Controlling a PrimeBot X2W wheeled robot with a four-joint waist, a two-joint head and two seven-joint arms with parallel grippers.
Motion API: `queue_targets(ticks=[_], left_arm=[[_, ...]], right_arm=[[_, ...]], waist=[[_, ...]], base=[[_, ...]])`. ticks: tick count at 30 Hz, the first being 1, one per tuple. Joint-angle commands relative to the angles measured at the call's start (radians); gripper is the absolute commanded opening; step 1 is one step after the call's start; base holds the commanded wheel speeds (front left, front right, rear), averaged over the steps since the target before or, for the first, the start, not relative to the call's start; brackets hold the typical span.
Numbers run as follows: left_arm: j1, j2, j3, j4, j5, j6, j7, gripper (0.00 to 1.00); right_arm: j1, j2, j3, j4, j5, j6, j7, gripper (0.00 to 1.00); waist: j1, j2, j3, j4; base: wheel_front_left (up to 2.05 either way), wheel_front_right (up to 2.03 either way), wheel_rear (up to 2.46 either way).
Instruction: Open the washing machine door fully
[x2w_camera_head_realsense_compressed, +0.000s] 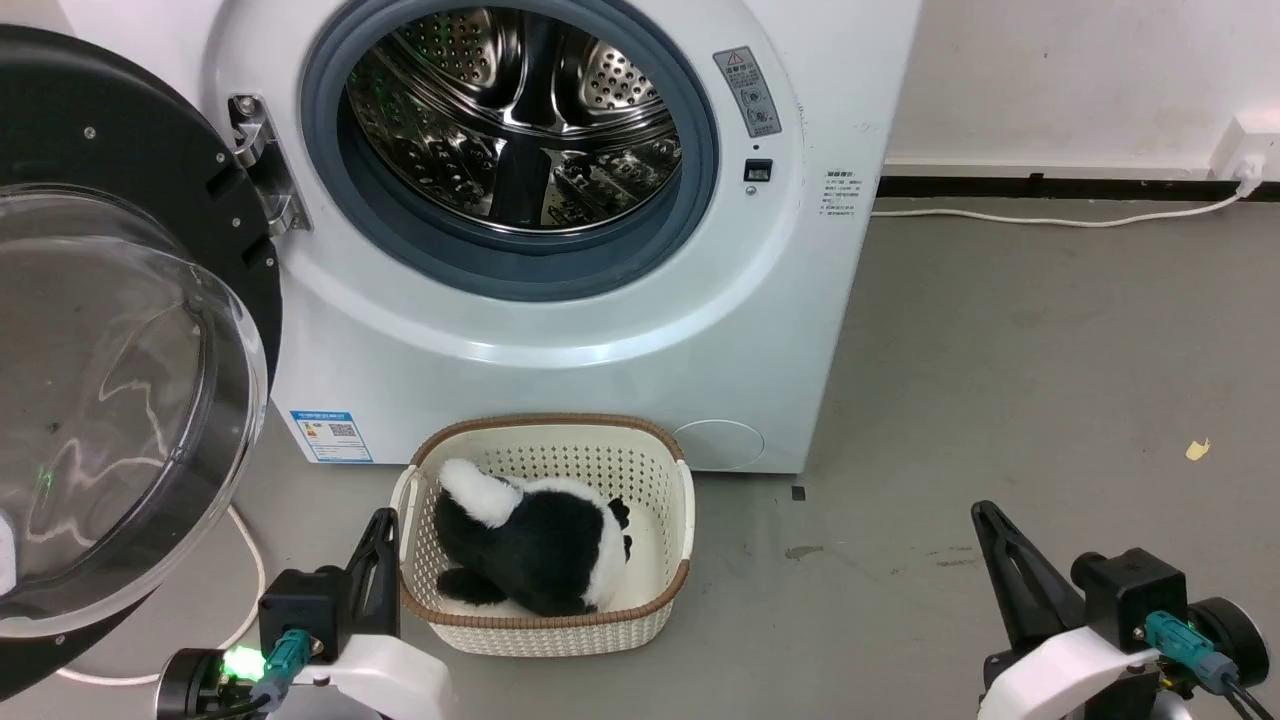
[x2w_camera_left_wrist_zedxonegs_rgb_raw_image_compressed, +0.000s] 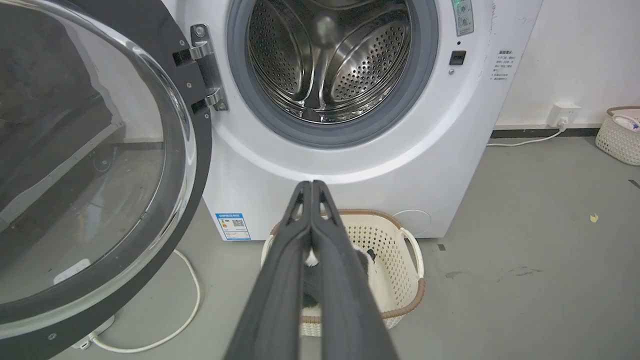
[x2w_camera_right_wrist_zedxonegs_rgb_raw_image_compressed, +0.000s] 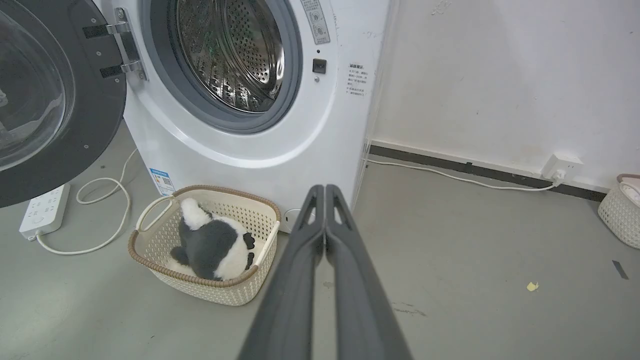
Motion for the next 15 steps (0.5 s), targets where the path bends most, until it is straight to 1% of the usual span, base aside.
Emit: queue_targets(ticks=[1, 15], left_arm=[[-0.015, 0.000, 0.002, -0.004, 0.009, -0.005, 0.000, 0.00], [-0.015, 0.000, 0.002, -0.004, 0.009, -0.005, 0.000, 0.00]], right_arm=[[-0.012, 0.005, 0.000, 0.003, -0.008, 0.001, 0.001, 0.00], [-0.012, 0.005, 0.000, 0.003, -0.008, 0.001, 0.001, 0.00]], waist=[[0.0001, 0.0000, 0.000, 0.000], [0.0001, 0.0000, 0.000, 0.000]], base=[[0.00, 0.00, 0.00], [0.00, 0.00, 0.00]])
